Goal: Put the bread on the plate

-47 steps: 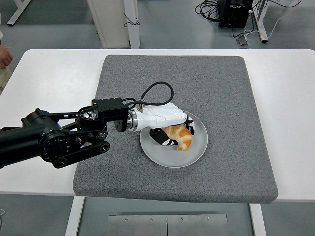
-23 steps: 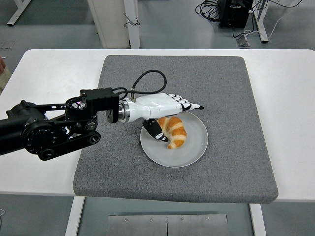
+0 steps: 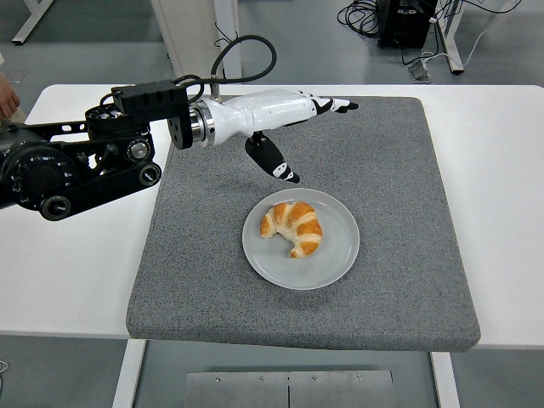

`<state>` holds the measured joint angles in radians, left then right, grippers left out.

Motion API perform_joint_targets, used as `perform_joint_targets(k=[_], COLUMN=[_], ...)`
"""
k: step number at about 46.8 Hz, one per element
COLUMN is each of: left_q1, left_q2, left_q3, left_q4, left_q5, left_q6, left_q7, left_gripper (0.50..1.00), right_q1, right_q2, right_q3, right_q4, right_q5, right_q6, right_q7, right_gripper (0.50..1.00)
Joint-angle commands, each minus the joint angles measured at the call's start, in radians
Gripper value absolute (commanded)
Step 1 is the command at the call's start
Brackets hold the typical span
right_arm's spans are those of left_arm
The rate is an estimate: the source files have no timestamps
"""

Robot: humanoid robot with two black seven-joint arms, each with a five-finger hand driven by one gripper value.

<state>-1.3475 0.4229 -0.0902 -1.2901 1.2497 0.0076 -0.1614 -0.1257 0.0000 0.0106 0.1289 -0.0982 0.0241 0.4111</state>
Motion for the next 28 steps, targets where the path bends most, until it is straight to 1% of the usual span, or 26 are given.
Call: perform_joint_targets(k=[1,9,13,18,24,28], left_q1=[-0.021,-0.047,-0.044,-0.045,-0.045,-0.047], left_q2=[0.016,0.027,0.022,0.007,-0.049,-0.056], left_q3=[0.000,-0.006,-0.040,-0.054,-0.056,-0.060], left_q4=[0.000,0.017,0.041,0.083,0.130,0.159], left_q5=[-0.029,-0.078,-0.131,-0.184,-0.225,-0.268], left_q6=[0.000,0.000,0.000,0.000,0.000,0.000], left_q7=[0.000,-0.007,-0.009,-0.010,-0.009,-0.009], left_gripper=[0.965,0.965,0.966,0.966,0.966,0.966], right_q1=[0.000,0.000,0.000,0.000,0.000,0.000], right_q2=[0.000,0.000,0.000,0.000,0.000,0.000], right_q3=[0.000,0.000,0.000,0.000,0.000,0.000], right_q4=[0.000,0.000,0.000,0.000,0.000,0.000], right_q5=[0.000,0.000,0.000,0.000,0.000,0.000], right_q6=[0.000,0.000,0.000,0.000,0.000,0.000], right_q7=[0.000,0.000,0.000,0.000,0.000,0.000], right_gripper=[1.000,1.000,1.000,1.000,1.000,1.000])
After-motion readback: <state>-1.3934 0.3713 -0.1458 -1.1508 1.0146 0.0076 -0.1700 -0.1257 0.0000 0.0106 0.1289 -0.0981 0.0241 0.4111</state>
